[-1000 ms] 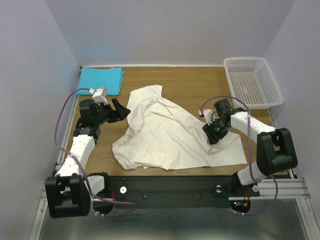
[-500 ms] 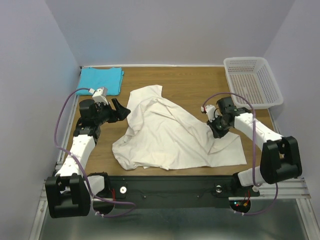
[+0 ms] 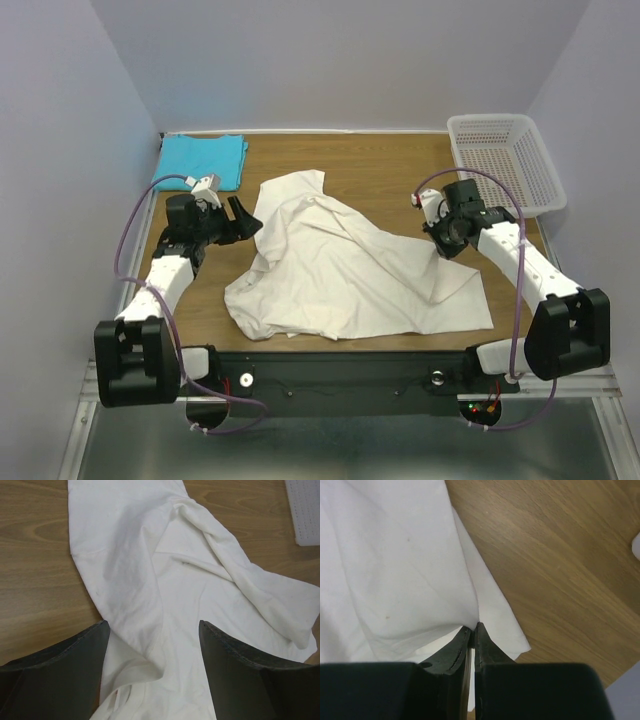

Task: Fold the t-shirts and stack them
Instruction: Flatten the tshirt out

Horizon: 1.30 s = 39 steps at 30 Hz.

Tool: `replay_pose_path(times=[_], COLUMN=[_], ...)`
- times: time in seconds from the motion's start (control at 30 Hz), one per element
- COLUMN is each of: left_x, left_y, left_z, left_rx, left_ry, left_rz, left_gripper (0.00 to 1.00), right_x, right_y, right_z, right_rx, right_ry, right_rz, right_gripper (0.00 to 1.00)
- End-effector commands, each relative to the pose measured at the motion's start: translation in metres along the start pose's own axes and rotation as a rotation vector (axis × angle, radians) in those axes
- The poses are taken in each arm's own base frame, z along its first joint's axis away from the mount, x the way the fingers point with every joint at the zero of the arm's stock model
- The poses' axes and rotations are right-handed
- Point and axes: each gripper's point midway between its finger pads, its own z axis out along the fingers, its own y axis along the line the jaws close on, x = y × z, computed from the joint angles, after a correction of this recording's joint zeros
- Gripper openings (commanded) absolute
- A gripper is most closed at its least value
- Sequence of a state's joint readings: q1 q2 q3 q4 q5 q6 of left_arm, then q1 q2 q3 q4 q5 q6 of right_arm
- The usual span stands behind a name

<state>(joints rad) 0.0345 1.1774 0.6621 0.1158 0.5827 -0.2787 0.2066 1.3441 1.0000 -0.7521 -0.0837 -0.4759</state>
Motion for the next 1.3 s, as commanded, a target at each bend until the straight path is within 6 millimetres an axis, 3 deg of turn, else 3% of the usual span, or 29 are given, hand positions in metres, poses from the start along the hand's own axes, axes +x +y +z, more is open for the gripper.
replay_pose_path(times=[0.0, 0.07, 0.1, 0.17, 0.2, 0.23, 0.27, 0.33, 0.37, 0.4, 0.43, 0.47, 0.5, 0.53, 0.6, 0.7, 0.77, 0.8, 0.87, 0.9, 0.93, 0.97, 1.0, 1.17, 1.27], left_x=[-0.038, -0.036, -0.049, -0.048, -0.063, -0.056, -0.060, -0.092, -0.079, -0.097, -0.083, -0.085, -0.100, -0.082, -0.082, -0.093, -0.090, -0.101, -0.092, -0.103, -0.089, -0.096, -0.086, -0.064, -0.053], left_y=[0.002, 0.013, 0.008, 0.019, 0.007, 0.023, 0.026, 0.031, 0.040, 0.036, 0.047, 0.053, 0.048, 0.058, 0.067, 0.071, 0.075, 0.070, 0.075, 0.070, 0.076, 0.071, 0.074, 0.069, 0.065], left_z=[0.014, 0.031, 0.037, 0.057, 0.067, 0.081, 0.088, 0.109, 0.116, 0.123, 0.137, 0.143, 0.151, 0.161, 0.176, 0.186, 0.197, 0.202, 0.213, 0.217, 0.223, 0.227, 0.232, 0.235, 0.233], left_rx=[-0.005, -0.018, -0.008, -0.043, -0.029, -0.083, -0.099, -0.148, -0.169, -0.167, -0.193, -0.215, -0.207, -0.223, -0.253, -0.279, -0.275, -0.260, -0.262, -0.247, -0.250, -0.232, -0.227, -0.193, -0.168], left_ry=[-0.059, -0.021, -0.032, 0.004, -0.009, 0.028, 0.035, 0.006, 0.044, 0.019, 0.072, 0.079, 0.055, 0.121, 0.138, 0.121, 0.133, 0.112, 0.147, 0.133, 0.177, 0.172, 0.201, 0.279, 0.309], left_rz=[0.067, 0.052, 0.079, 0.082, 0.132, 0.120, 0.129, 0.159, 0.152, 0.175, 0.167, 0.186, 0.204, 0.192, 0.207, 0.222, 0.216, 0.224, 0.208, 0.214, 0.198, 0.200, 0.195, 0.193, 0.193], left_gripper=[0.83, 0.83, 0.83, 0.83, 0.83, 0.83, 0.83, 0.81, 0.81, 0.80, 0.79, 0.79, 0.79, 0.76, 0.75, 0.75, 0.74, 0.74, 0.73, 0.71, 0.71, 0.70, 0.69, 0.65, 0.57], right_x=[-0.001, 0.001, 0.003, 0.004, 0.004, 0.004, 0.004, 0.002, 0.002, 0.001, 0.001, 0.000, -0.002, -0.004, -0.006, -0.009, -0.011, -0.011, -0.011, -0.011, -0.010, -0.010, -0.010, -0.010, -0.010], right_y=[-0.025, -0.027, -0.027, -0.028, -0.027, -0.026, -0.026, -0.023, -0.023, -0.023, -0.024, -0.025, -0.025, -0.025, -0.028, -0.029, -0.030, -0.030, -0.030, -0.031, -0.031, -0.031, -0.032, -0.035, -0.036], right_z=[-0.006, -0.005, -0.004, -0.003, -0.001, -0.001, 0.000, 0.002, 0.003, 0.004, 0.004, 0.004, 0.004, 0.004, 0.005, 0.007, 0.008, 0.010, 0.012, 0.012, 0.013, 0.012, 0.012, 0.010, 0.009], right_rx=[0.101, 0.107, 0.110, 0.111, 0.102, 0.100, 0.094, 0.076, 0.076, 0.072, 0.073, 0.074, 0.072, 0.070, 0.070, 0.057, 0.052, 0.046, 0.041, 0.039, 0.038, 0.039, 0.041, 0.043, 0.041], right_ry=[0.000, -0.002, -0.003, -0.005, -0.009, -0.009, -0.010, -0.018, -0.016, -0.021, -0.021, -0.022, -0.029, -0.033, -0.039, -0.044, -0.047, -0.047, -0.045, -0.046, -0.045, -0.047, -0.047, -0.058, -0.062], right_rz=[0.025, 0.036, 0.040, 0.052, 0.054, 0.057, 0.060, 0.062, 0.063, 0.061, 0.063, 0.062, 0.063, 0.061, 0.062, 0.064, 0.068, 0.070, 0.074, 0.077, 0.078, 0.080, 0.083, 0.089, 0.097], right_gripper=[0.01, 0.01, 0.01, 0.01, 0.01, 0.01, 0.01, 0.01, 0.00, 0.01, 0.01, 0.01, 0.01, 0.01, 0.01, 0.01, 0.01, 0.01, 0.01, 0.01, 0.01, 0.01, 0.01, 0.01, 0.01])
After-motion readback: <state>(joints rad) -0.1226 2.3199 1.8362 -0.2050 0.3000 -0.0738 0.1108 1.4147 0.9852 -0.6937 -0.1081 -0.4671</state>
